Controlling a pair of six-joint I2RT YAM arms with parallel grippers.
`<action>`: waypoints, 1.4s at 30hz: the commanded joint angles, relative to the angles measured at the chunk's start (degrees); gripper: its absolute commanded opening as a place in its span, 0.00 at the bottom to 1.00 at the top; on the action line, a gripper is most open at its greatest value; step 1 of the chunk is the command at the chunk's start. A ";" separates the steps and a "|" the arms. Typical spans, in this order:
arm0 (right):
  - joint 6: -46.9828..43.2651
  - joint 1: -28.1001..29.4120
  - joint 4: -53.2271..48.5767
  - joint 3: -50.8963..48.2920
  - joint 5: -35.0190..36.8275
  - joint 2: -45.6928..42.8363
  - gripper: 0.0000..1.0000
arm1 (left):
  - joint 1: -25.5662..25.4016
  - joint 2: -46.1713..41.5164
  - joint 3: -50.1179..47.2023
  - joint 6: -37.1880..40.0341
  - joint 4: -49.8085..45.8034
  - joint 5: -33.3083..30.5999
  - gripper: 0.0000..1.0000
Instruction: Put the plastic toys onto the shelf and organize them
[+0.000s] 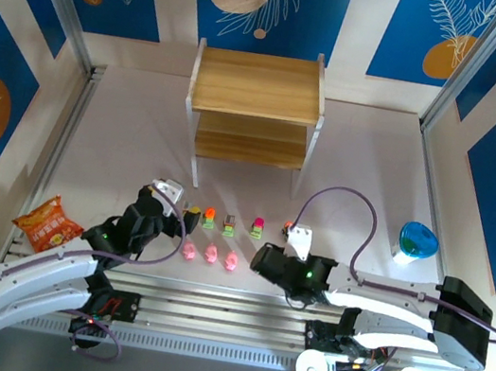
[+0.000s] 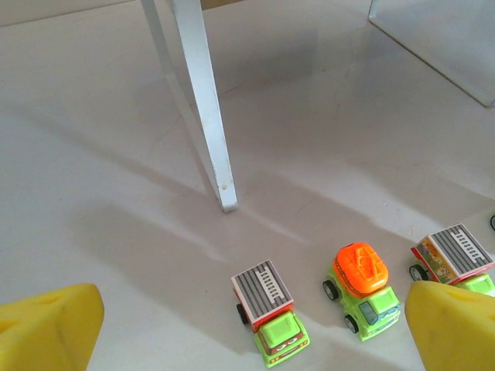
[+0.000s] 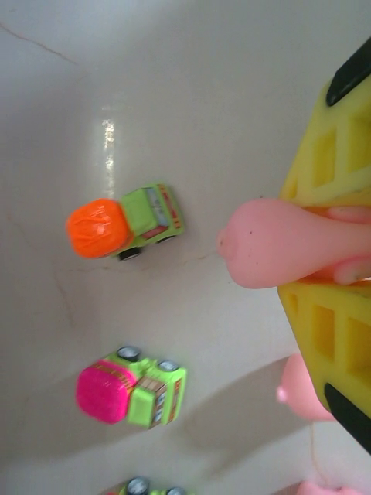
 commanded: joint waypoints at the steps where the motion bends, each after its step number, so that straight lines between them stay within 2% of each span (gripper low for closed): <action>1: -6.77 -2.35 0.31 3.14 -0.01 -0.76 0.24 | -0.45 -0.28 1.52 0.60 1.09 1.37 1.00; 8: -17.78 -8.78 4.13 9.58 -2.81 0.40 0.23 | -0.46 3.26 2.70 1.64 1.42 2.66 1.00; 17: -28.09 -16.25 5.27 21.37 -6.92 7.22 0.23 | -0.83 8.08 4.07 3.06 3.31 9.42 1.00; 30: -35.09 -23.88 6.22 34.63 -10.03 16.72 0.23 | -3.56 9.88 5.05 5.25 3.97 9.09 1.00; 42: -36.14 -27.81 9.00 38.91 -9.70 22.74 0.21 | -3.58 10.86 5.39 5.52 4.36 8.79 1.00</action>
